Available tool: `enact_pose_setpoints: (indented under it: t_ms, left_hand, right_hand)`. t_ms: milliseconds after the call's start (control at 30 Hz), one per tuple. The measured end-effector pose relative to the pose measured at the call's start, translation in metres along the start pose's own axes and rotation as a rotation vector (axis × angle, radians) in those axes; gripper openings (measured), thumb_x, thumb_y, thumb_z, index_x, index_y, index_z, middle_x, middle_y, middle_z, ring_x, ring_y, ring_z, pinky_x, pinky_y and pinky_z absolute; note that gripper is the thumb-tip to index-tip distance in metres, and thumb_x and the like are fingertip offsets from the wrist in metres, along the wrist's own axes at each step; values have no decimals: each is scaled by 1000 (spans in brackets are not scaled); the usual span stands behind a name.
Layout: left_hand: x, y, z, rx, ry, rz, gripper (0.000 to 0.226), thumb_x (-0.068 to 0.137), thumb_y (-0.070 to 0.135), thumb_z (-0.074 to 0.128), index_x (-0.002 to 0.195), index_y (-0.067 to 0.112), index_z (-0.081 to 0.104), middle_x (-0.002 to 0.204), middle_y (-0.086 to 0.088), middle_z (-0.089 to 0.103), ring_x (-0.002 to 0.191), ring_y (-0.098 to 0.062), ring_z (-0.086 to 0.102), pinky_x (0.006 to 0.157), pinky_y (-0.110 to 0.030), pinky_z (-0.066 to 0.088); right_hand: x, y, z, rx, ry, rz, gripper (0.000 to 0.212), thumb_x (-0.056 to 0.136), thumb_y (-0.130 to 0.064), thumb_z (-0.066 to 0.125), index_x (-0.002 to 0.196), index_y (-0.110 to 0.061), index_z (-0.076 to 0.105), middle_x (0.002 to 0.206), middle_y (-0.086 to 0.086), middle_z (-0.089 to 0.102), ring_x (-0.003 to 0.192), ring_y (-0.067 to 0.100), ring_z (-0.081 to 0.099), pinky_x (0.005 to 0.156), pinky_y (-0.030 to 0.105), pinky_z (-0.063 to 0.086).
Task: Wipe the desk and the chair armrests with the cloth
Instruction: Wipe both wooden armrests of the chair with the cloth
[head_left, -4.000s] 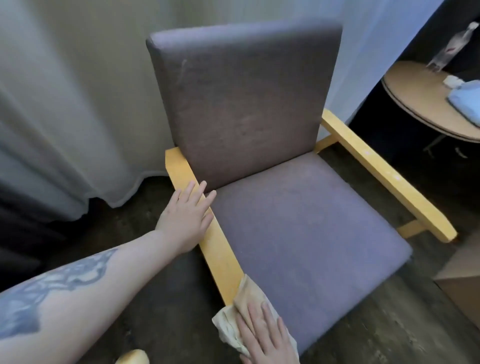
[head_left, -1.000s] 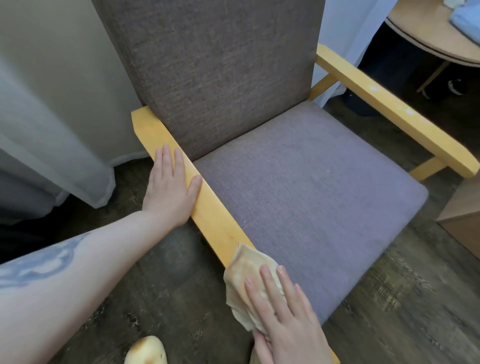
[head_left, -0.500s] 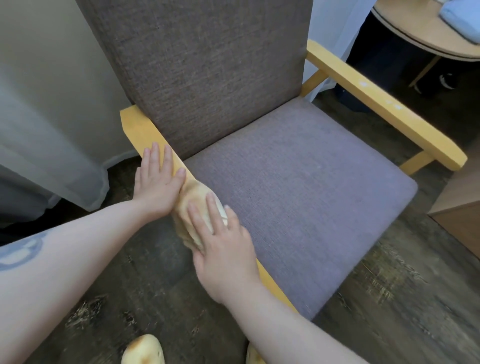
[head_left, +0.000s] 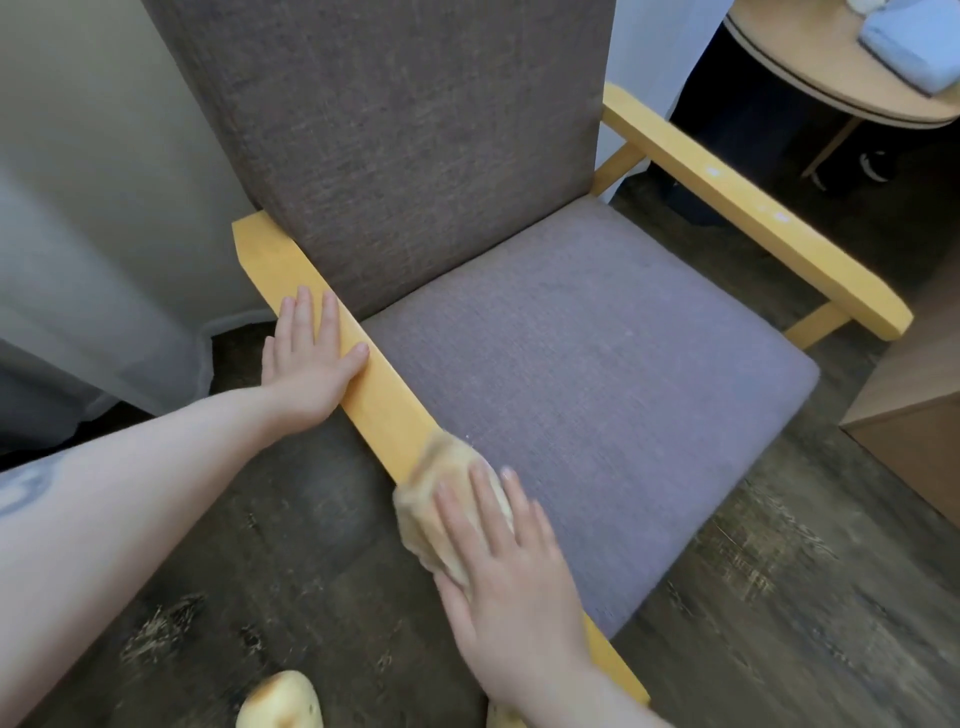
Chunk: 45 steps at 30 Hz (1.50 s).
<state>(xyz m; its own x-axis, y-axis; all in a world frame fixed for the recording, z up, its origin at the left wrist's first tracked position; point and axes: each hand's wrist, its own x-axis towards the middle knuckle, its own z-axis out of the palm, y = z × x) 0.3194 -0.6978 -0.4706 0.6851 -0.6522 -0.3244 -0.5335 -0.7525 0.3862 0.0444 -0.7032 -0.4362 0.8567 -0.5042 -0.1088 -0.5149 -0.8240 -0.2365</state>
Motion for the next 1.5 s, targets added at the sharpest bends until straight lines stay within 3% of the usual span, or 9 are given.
enact_pose_setpoints:
  t_ms: [100, 200, 300, 533, 700, 900, 1033, 1333, 1500]
  left_hand:
    - [4, 2, 1, -52, 6, -42, 65, 98, 48, 28, 150, 27, -6, 159, 2, -18, 144, -14, -19, 115, -41, -4]
    - [7, 2, -1, -92, -4, -51, 63, 98, 49, 25, 150, 28, -4, 159, 3, -17, 144, -13, -18, 116, -39, -6]
    - [5, -1, -3, -49, 7, -16, 62, 99, 47, 25, 150, 28, -3, 159, 2, -15, 144, -14, -17, 116, -41, -4]
    - [-3, -19, -8, 158, 36, 148, 63, 97, 52, 20, 150, 28, -6, 160, 0, -11, 146, -19, -9, 116, -46, 2]
    - [-5, -27, -6, 187, 108, 223, 61, 97, 52, 15, 150, 30, -4, 160, -6, -10, 146, -23, -9, 116, -46, 0]
    - [8, -29, -11, 152, 184, 185, 54, 102, 35, 19, 152, 20, 5, 161, -5, -3, 146, -23, -6, 115, -48, 1]
    - [9, -31, -17, 123, 230, 194, 51, 102, 25, 18, 151, 16, 12, 161, -1, 7, 146, -20, 0, 115, -49, 3]
    - [4, -13, -17, 121, 161, 74, 59, 100, 38, 25, 152, 17, 5, 161, -3, 0, 146, -23, -3, 116, -49, 2]
    - [-13, -5, -3, 142, 155, 59, 59, 100, 39, 21, 151, 19, -1, 161, -4, -7, 146, -22, -8, 116, -46, 0]
  right_hand:
    - [75, -28, 9, 37, 7, -12, 67, 94, -41, 41, 151, -29, 6, 161, 5, 5, 145, 35, 6, 115, 51, 17]
    - [122, -43, 13, 5, -32, -19, 68, 96, -40, 38, 150, -26, -1, 161, 4, -6, 145, 34, -4, 116, 51, 11]
    - [113, -33, 10, 5, -54, -94, 67, 96, -39, 38, 151, -26, 1, 161, 4, -2, 146, 31, -1, 116, 50, 14]
    - [-8, 19, 6, 18, -114, -147, 70, 92, -39, 46, 151, -31, 9, 160, -3, 7, 146, 28, 5, 114, 48, 24]
    - [-8, 16, 3, 24, -86, -130, 67, 92, -40, 47, 150, -27, 19, 158, 2, 19, 144, 32, 16, 109, 50, 32]
    - [108, -26, 11, 10, -40, -147, 66, 95, -39, 40, 152, -27, 8, 161, 5, 3, 145, 31, -1, 117, 46, 9]
    - [145, -40, 14, -20, -52, -156, 69, 93, -37, 42, 152, -25, 7, 161, 6, 1, 145, 32, 1, 117, 44, 9]
    - [39, 4, 8, 41, -86, -212, 69, 93, -35, 44, 152, -25, 8, 161, 3, 4, 146, 31, -3, 118, 45, 6]
    - [-7, 21, 8, 12, -80, -205, 74, 88, -37, 51, 151, -24, 15, 159, 3, 16, 145, 33, 12, 113, 47, 23]
